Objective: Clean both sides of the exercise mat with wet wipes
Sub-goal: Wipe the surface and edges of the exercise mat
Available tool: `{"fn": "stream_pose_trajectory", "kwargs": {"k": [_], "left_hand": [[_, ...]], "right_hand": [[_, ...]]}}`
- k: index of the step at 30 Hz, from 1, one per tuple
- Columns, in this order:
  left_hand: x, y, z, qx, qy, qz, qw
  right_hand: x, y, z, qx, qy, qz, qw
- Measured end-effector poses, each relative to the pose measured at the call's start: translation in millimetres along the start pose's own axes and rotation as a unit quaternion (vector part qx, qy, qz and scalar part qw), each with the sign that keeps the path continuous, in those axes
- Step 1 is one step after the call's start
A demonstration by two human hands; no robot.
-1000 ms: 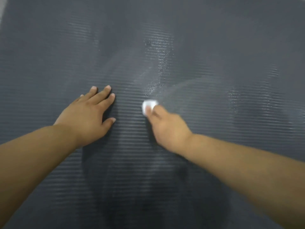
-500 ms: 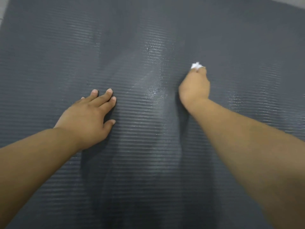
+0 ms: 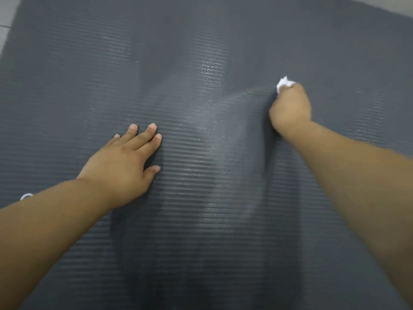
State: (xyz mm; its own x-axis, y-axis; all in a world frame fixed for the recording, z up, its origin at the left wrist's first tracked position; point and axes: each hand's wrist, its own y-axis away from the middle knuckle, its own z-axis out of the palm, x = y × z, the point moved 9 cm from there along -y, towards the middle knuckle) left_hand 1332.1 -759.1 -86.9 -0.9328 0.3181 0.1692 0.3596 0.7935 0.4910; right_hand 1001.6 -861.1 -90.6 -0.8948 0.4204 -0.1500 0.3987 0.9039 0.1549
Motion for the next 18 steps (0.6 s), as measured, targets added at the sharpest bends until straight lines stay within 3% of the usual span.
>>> {"fn": "stream_pose_trajectory", "kwargs": {"k": [3,6,7,8,10,12,14,16,18], "left_hand": [[0.7,-1.0,1.2,-0.01,-0.01,-0.012,1.0],[1.6,-1.5,2.0,-0.014,-0.009,-0.018,1.0],[1.6,-1.3,2.1,-0.016,-0.008,-0.02,1.0],[1.8,-1.1,2.3,-0.018,-0.006,-0.021,1.0],[1.6,-0.3,2.3,-0.019,-0.002,-0.023,1.0],[1.3,0.2,2.3,-0.019,-0.001,-0.026,0.999],[3.4,0.0,3.0,-0.019,0.001,-0.035,0.999],[8.4,-0.8,2.5,-0.007,0.02,-0.048,0.999],[20.9,-1.1,-0.7,0.026,0.047,-0.046,0.998]], "right_hand": [[-77.1,59.8,22.2,-0.02,-0.005,-0.211,0.977],[-149.1,158.1,46.0,-0.094,-0.005,-0.482,0.871],[-153.6,171.7,41.6,-0.076,-0.017,-0.532,0.843],[-149.7,164.9,32.2,-0.035,-0.011,-0.546,0.837],[-116.3,108.7,21.3,0.003,0.044,-0.437,0.898],[-37.6,39.0,7.3,-0.015,0.034,-0.194,0.98],[32.4,16.4,-13.8,0.012,-0.007,-0.014,1.0],[44.8,31.0,-13.4,0.015,0.002,-0.001,1.0],[29.1,64.3,0.9,0.0,-0.025,-0.05,0.998]]}}
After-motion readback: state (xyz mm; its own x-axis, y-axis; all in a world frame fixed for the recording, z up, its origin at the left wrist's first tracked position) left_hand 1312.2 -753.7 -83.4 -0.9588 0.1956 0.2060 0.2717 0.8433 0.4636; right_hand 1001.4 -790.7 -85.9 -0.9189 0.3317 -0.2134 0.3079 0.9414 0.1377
